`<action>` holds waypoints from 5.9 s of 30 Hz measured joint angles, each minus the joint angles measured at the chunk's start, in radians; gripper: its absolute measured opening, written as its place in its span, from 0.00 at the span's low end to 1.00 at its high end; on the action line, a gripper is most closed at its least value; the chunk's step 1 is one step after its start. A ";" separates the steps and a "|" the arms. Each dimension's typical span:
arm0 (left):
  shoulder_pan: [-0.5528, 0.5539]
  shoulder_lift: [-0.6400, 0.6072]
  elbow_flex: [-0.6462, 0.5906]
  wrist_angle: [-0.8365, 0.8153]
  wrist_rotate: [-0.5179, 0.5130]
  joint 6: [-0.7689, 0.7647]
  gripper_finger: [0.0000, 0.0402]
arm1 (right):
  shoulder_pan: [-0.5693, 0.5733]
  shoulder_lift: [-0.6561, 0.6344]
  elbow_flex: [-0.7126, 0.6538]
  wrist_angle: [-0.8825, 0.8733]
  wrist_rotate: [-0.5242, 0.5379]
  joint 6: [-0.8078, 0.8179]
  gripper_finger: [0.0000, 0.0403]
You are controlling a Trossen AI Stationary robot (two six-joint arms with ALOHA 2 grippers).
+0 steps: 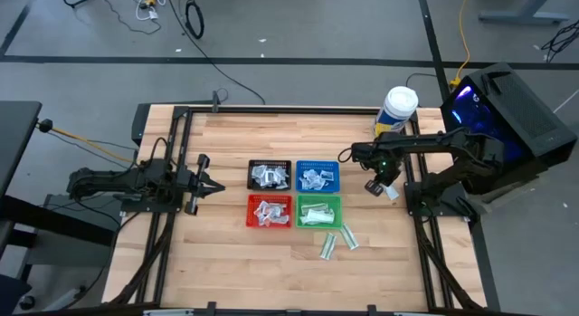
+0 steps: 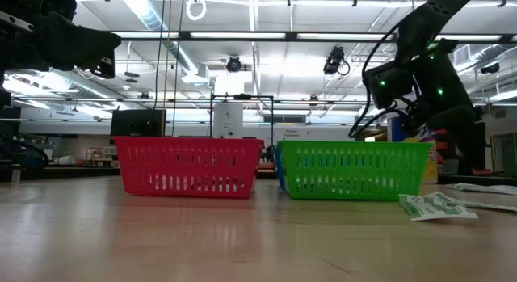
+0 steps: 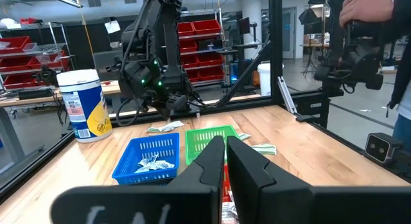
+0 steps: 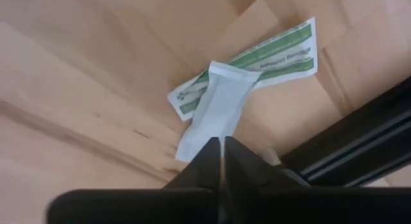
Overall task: Pick & Place First Aid Supplies
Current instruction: Put the green bandage pack into the green bin
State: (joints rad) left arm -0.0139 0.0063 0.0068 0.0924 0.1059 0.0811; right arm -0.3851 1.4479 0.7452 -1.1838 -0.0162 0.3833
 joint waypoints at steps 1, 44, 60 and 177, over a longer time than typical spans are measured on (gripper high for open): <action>0.000 0.000 0.000 0.000 0.000 0.000 0.06 | 0.000 0.000 -0.006 0.011 0.000 0.008 0.04; 0.000 0.000 0.000 0.000 0.000 0.000 0.06 | 0.000 -0.002 -0.116 0.505 -0.115 0.168 0.00; 0.000 0.000 0.000 0.000 0.000 0.000 0.06 | 0.001 -0.099 -0.092 0.515 -0.136 0.200 0.00; 0.000 0.000 0.000 0.000 0.000 0.000 0.06 | 0.358 -0.021 -0.118 0.494 0.084 0.577 0.29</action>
State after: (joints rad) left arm -0.0140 0.0063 0.0067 0.0925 0.1059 0.0811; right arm -0.0269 1.4269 0.6271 -0.6903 0.0677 0.9602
